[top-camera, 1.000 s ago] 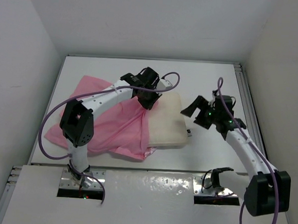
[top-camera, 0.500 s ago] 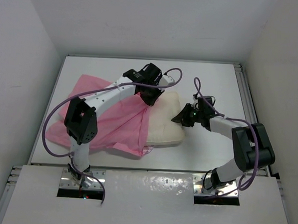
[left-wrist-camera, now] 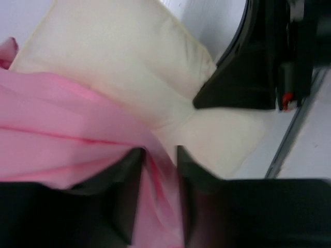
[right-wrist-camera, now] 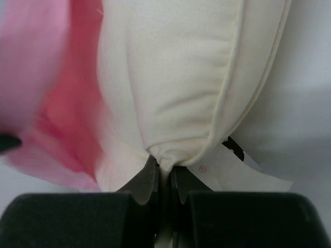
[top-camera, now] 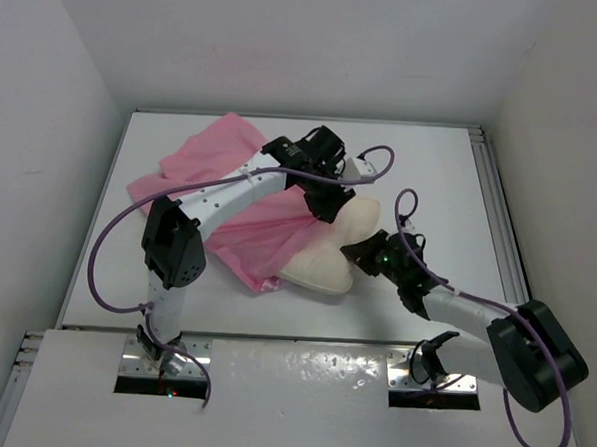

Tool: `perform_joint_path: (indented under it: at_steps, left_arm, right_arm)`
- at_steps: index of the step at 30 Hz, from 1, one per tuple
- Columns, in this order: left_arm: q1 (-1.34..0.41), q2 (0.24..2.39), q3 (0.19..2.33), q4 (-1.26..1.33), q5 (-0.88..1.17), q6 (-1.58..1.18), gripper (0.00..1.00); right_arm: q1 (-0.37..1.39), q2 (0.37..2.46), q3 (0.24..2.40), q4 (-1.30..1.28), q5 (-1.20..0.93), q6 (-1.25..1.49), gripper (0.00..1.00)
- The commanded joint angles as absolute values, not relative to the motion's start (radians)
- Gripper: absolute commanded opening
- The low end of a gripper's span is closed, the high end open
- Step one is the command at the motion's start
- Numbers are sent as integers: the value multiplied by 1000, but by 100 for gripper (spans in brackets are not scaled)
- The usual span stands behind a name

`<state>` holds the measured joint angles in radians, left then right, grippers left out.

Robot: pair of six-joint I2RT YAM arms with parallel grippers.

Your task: Put the pillow into the pillowcase

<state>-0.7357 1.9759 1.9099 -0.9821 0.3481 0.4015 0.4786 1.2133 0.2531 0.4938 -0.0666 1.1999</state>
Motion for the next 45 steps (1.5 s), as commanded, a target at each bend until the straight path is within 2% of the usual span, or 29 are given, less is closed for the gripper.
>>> perform_joint_path:
  at_steps: [1,2,3,4,5,7,8,10,12,13,16,19,20,21,22,27,30,33,35,36,39,40,41,42,43,44,45]
  left_arm:
    - [-715,1937,1890,-829,437,397,36]
    - [-686,1943,1887,-822,437,384,49]
    - [-671,1945,1904,-830,436,371,66]
    - [-657,1953,1920,-865,433,368,72]
    - [-631,1956,1939,-885,425,371,85]
    - [-605,1941,1977,-948,379,391,97]
    - [-579,1927,1977,-962,356,397,100]
    - [-554,1869,1932,-989,283,408,100]
    - [-516,1775,1863,-992,230,423,100]
    - [-502,1744,1779,-986,213,428,100]
    - [-447,1628,1636,-977,192,465,99]
    - [-405,1543,1415,-957,152,502,69]
    - [-403,1530,1384,-959,141,505,55]
    - [-400,1516,1353,-954,130,511,53]
    - [-400,1509,1326,-945,130,511,54]
    - [-410,1532,1198,-833,111,474,83]
    - [-420,1586,1193,-767,78,443,89]
    - [-429,1627,1167,-685,60,426,89]
    - [-442,1656,1154,-637,49,414,84]
    - [-448,1666,1147,-624,49,408,75]
    - [-462,1683,1138,-609,87,417,60]
    - [-477,1686,1138,-617,98,423,48]
    - [-486,1683,1140,-626,110,431,41]
    - [-495,1680,1141,-629,113,434,30]
    - [-514,1674,1143,-635,114,437,1]
    - [-525,1655,1143,-646,109,434,0]
    - [-537,1640,1149,-655,106,436,0]
  right_arm:
    - [577,1158,229,640,164,1349,0]
    - [586,1157,224,641,208,1361,0]
    - [587,1157,224,634,212,1364,0]
    - [586,1160,232,608,201,1359,12]
    - [584,1158,279,475,193,1330,23]
    - [581,1158,354,297,199,1240,52]
    - [581,1163,430,214,198,1208,73]
    - [580,1167,507,25,199,1126,89]
    - [578,1145,525,-49,180,1092,99]
    - [575,1134,519,-52,167,1079,99]
    - [557,1109,497,-48,96,1075,99]
    - [529,1132,474,-12,14,1103,99]
    - [528,1141,469,-6,3,1112,99]
    - [526,1149,465,-6,3,1121,99]
    - [526,1167,465,21,3,1126,99]
    - [532,1258,469,103,-18,1166,99]
    - [543,1334,509,121,-21,1175,99]
    - [571,1399,526,144,-20,1193,97]
    - [593,1428,531,190,-23,1212,85]
    - [606,1433,535,216,-18,1215,77]
    - [659,1445,558,224,44,1212,60]
    - [670,1447,563,224,55,1213,52]
    - [690,1447,563,230,64,1224,40]
    - [699,1448,561,241,69,1230,34]
    - [707,1448,558,268,72,1235,31]
    - [722,1448,554,285,74,1247,16]
    - [730,1448,549,299,80,1256,6]
